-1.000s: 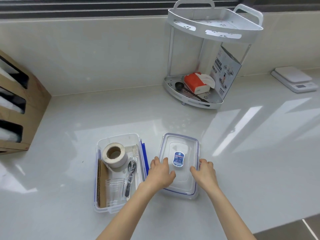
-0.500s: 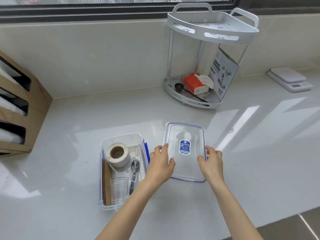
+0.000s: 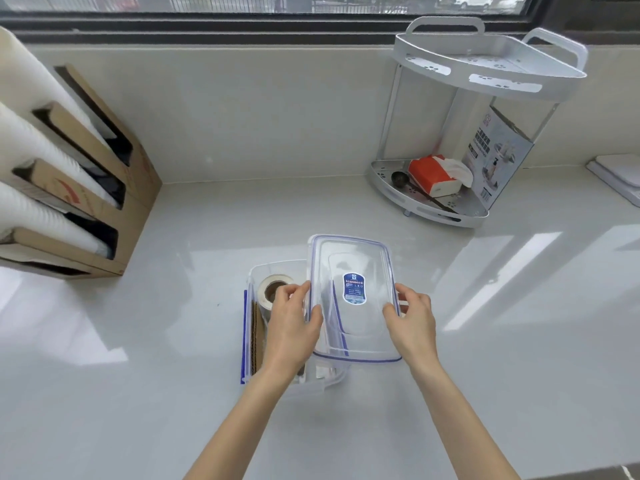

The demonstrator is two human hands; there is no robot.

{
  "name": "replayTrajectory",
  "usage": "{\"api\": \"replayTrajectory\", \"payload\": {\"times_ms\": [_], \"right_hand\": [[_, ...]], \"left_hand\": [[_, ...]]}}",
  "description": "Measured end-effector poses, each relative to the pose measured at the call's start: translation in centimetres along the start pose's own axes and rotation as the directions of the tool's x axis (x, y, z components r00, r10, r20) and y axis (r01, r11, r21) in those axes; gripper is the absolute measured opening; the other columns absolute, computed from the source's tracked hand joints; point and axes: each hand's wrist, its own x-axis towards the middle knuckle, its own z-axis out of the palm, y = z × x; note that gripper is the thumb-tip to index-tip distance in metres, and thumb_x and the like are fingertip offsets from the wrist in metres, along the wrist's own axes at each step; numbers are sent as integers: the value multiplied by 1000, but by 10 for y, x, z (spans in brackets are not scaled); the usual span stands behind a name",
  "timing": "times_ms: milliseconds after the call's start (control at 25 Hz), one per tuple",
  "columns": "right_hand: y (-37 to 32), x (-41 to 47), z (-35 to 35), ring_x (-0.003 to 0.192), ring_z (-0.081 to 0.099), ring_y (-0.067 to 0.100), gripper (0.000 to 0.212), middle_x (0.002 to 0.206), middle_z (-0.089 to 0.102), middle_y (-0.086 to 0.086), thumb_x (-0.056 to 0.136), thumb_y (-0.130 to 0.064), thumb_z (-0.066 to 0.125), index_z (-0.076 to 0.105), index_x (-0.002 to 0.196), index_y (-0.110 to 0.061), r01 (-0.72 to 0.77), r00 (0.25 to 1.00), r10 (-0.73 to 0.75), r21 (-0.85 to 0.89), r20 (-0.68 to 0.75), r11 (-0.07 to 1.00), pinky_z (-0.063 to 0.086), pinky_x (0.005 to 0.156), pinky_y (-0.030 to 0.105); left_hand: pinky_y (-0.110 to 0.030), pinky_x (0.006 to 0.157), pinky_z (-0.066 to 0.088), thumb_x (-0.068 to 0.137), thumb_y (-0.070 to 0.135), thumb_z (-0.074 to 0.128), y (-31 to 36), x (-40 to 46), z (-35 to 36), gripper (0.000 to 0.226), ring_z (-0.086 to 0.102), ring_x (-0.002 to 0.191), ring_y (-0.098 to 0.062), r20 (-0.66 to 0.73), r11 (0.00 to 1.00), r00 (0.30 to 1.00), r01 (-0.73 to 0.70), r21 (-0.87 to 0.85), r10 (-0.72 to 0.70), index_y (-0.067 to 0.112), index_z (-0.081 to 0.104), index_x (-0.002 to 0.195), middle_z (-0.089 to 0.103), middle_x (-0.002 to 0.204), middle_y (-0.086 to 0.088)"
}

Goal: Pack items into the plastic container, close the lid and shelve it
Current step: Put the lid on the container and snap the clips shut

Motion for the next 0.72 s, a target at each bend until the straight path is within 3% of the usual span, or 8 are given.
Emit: {"api": "replayTrajectory", "payload": {"times_ms": [320, 480, 720], "right_hand": [[-11, -22, 39, 91, 50, 14, 39, 123, 45, 10, 86, -8, 49, 50, 126, -9, 77, 984, -78, 12, 160, 997, 38, 89, 23], [-12, -25, 48, 91, 50, 13, 38, 123, 45, 10, 86, -8, 50, 50, 124, -9, 85, 974, -84, 5, 210, 996, 38, 89, 23], [-9, -28, 52, 94, 49, 11, 39, 126, 45, 8, 87, -10, 51, 49, 126, -11, 72, 968, -71, 7, 242, 997, 38, 87, 21]], "left_hand": [[-29, 98, 37, 86, 16, 55, -37, -24, -36, 48, 47, 114, -26, -104, 994, 989, 109, 10, -107, 9, 41, 132, 43, 125, -11], [-38, 100, 41, 87, 12, 53, -46, -31, -42, 47, 48, 114, -27, -101, 987, 982, 161, -24, -163, 6, 41, 132, 42, 127, -13], [-38, 101, 41, 88, 12, 51, -55, -34, -44, 47, 48, 114, -25, -64, 978, 976, 205, -36, -207, 7, 39, 133, 42, 127, -11]]}}
